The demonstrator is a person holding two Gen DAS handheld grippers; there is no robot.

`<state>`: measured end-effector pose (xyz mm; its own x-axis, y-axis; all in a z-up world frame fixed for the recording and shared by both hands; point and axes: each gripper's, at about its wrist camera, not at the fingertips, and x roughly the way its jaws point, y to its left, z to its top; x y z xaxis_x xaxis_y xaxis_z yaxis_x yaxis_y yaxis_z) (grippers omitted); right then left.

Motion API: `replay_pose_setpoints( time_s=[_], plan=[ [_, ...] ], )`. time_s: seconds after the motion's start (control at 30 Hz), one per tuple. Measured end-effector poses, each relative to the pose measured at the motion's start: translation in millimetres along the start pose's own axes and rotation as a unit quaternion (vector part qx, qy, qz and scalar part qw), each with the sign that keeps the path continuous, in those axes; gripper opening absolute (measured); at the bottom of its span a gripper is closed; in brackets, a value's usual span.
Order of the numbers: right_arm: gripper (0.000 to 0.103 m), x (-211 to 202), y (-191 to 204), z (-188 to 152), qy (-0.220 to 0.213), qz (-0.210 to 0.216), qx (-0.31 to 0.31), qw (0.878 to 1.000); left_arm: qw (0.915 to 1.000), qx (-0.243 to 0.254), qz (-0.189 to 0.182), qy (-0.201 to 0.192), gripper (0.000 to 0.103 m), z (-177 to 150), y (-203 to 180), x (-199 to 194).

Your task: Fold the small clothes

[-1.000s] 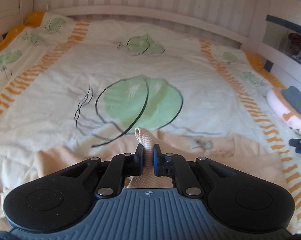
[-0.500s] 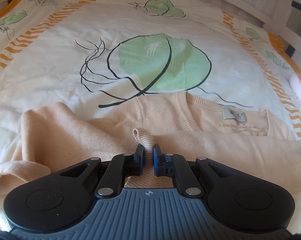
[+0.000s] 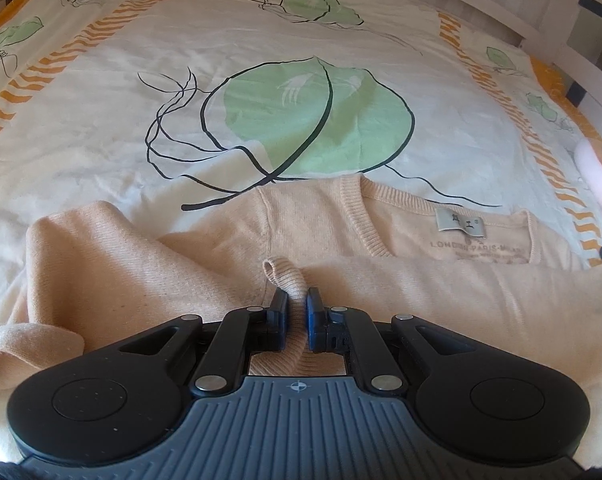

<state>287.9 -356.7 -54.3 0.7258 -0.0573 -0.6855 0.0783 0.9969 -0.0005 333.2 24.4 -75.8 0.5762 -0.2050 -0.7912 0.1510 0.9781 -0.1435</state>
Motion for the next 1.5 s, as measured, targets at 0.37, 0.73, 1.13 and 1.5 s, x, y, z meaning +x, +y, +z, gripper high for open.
replay_pose_setpoints(
  time_s=[0.37, 0.73, 1.13, 1.5],
  plan=[
    [0.086, -66, -4, -19, 0.014, 0.026, 0.051, 0.998, 0.9999, -0.006, -0.005, -0.007, 0.009, 4, 1, -3],
    [0.098, -83, 68, -76, 0.071, -0.009, -0.128, 0.989, 0.9929, -0.035, -0.071, -0.089, 0.009, 30, -1, -56],
    [0.099, -54, 66, -80, 0.052, -0.088, -0.152, 0.983, 0.9791, -0.084, -0.117, -0.144, 0.009, 43, 18, -86],
    [0.101, -57, 38, -82, 0.076, -0.09, -0.102, 0.988, 0.9932, -0.045, -0.023, -0.105, 0.009, 41, 25, -69]
  ],
)
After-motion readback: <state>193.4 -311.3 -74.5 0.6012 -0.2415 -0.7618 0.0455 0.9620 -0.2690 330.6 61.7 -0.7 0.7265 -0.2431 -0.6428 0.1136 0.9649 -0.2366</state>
